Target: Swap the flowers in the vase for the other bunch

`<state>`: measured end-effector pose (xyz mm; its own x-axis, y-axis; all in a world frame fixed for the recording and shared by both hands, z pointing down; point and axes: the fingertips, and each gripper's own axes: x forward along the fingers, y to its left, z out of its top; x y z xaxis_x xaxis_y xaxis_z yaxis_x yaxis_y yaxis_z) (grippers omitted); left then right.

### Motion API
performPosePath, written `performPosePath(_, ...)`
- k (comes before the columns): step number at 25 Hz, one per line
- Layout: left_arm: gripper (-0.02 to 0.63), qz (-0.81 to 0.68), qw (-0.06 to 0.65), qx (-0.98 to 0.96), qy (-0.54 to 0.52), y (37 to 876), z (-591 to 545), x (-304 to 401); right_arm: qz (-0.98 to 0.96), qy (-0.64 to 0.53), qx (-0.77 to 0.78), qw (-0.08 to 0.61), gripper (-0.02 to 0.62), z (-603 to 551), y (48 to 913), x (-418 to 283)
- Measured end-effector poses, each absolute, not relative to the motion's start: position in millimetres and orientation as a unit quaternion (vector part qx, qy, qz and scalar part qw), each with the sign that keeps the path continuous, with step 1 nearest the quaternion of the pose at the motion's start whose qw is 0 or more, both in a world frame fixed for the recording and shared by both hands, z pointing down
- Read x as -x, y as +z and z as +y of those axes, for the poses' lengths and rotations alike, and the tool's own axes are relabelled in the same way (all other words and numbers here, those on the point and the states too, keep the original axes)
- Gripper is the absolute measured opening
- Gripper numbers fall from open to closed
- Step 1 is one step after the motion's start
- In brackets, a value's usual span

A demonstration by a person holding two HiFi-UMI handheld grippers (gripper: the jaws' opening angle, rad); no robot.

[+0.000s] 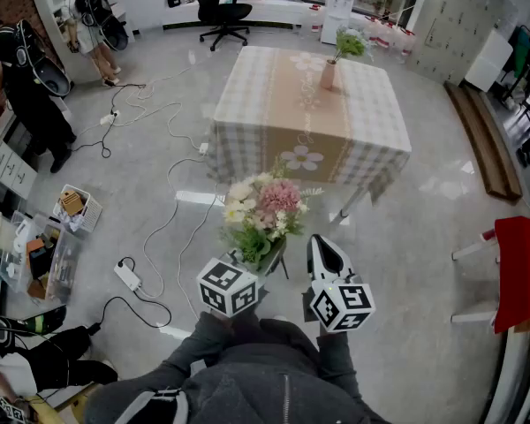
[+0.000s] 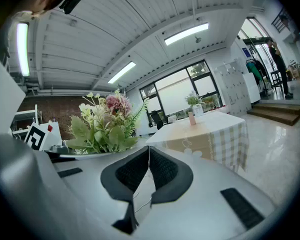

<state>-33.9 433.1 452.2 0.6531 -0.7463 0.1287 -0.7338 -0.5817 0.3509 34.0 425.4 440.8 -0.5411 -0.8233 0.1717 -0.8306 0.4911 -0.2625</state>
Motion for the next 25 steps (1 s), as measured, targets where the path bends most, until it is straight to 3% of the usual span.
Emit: performPosePath(25, 0.044, -0.423, 0.192, -0.886, 0.004, 457.8, 444.9, -4.1, -0.840, 0.176, -0.514, -0.005, 0.015, 428.5, 450.9, -86.5)
